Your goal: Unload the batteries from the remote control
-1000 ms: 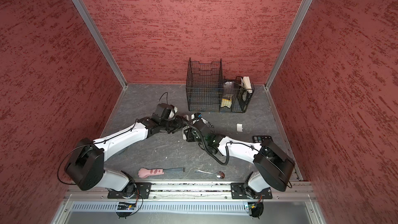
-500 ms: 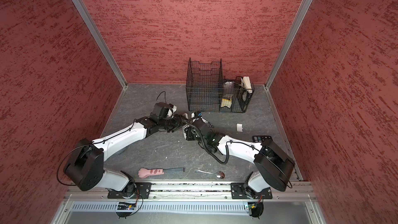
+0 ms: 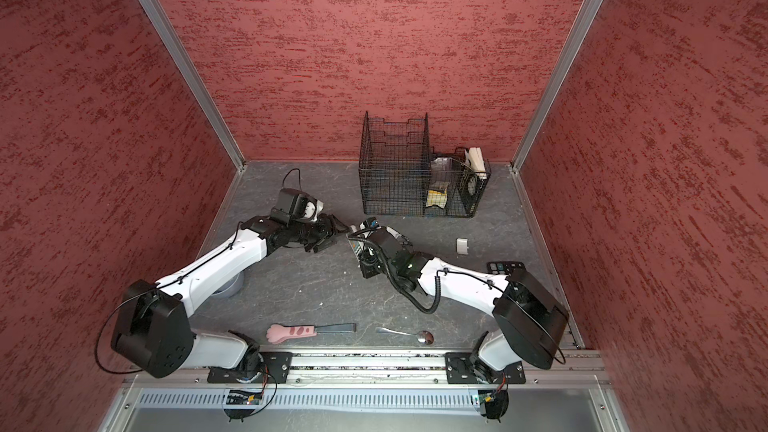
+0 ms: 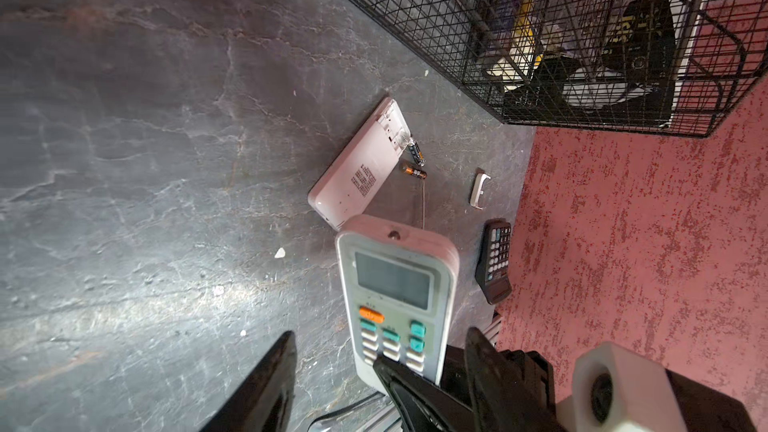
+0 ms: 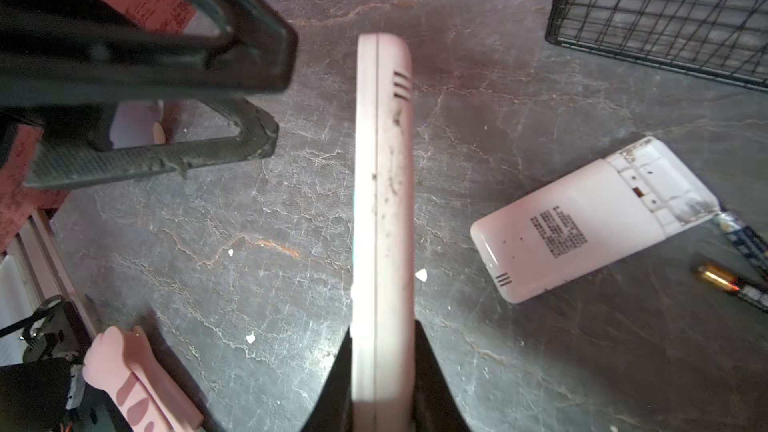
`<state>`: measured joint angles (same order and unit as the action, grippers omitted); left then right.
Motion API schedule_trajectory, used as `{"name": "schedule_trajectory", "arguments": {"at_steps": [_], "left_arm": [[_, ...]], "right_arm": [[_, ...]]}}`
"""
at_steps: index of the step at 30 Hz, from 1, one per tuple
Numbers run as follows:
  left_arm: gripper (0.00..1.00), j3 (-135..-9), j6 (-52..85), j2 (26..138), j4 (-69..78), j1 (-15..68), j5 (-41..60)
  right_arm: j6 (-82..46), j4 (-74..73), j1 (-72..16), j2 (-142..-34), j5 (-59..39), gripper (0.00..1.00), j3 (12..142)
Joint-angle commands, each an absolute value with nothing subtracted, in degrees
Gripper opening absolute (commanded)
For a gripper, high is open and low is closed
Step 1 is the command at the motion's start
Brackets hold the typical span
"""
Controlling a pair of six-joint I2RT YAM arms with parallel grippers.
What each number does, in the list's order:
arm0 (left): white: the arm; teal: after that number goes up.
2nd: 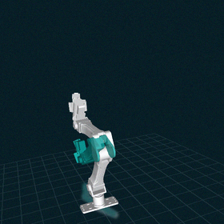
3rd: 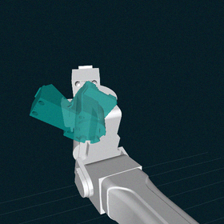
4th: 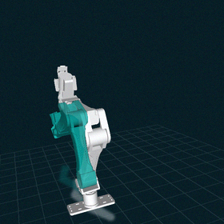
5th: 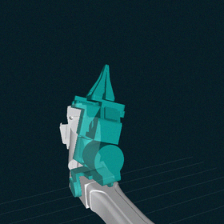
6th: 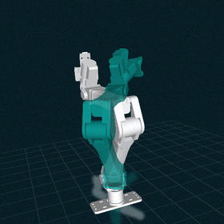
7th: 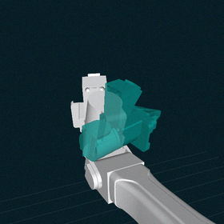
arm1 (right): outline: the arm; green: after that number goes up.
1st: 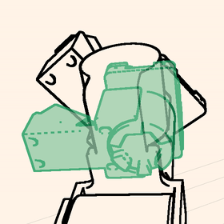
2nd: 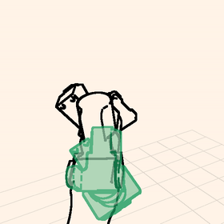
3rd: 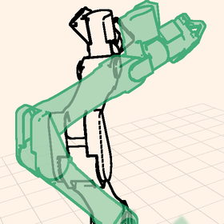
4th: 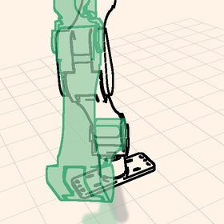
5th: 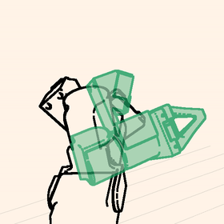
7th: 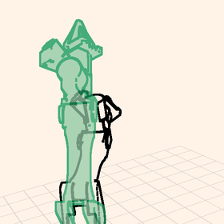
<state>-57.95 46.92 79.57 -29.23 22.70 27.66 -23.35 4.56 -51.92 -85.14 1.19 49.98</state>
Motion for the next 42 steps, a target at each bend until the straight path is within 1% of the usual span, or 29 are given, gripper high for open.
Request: {"name": "schedule_trajectory", "arguments": {"at_steps": [1,6,12,15,18,22,28,36,42], "left_arm": [[0.64,-59.6,46.7,79.2,-34.7,21.5,31.3],[0.66,-61.3,47.9,81.8,-39.3,20.4,38.1],[0.66,-61.4,50.7,81.1,-41.4,19.5,40.4],[0.62,-61.1,51.5,81.2,-42.0,19.5,42.0],[0.54,-60.5,51.6,81.7,-43.0,19.4,43.5],[0.46,-59.2,51.1,82.4,-44.6,19.3,45.5],[0.44,-58.2,48.0,83.1,-48.4,17.6,46.8],[0.36,-59.1,44.9,84.4,-51.2,16.9,46.8],[0.34,-58.6,43.9,84.9,-51.1,16.4,47.2]], "right_arm": [[-17.0,6.7,-53.2,-81.9,1.2,0.0,51.5],[-8.9,12.2,-55.3,-82.0,4.8,0.0,54.5],[-2.8,16.0,-59.4,-82.2,10.1,0.0,56.3],[-1.0,16.4,-61.3,-82.4,13.0,0.0,57.0],[0.4,17.0,-62.8,-82.7,15.8,0.0,58.1],[2.1,17.2,-64.4,-83.0,18.7,0.0,59.5],[3.7,17.4,-65.7,-85.1,20.5,0.0,61.3],[5.9,17.9,-67.1,-86.5,23.5,0.0,63.2],[7.1,17.4,-67.5,-86.4,24.2,0.0,64.2]]}}
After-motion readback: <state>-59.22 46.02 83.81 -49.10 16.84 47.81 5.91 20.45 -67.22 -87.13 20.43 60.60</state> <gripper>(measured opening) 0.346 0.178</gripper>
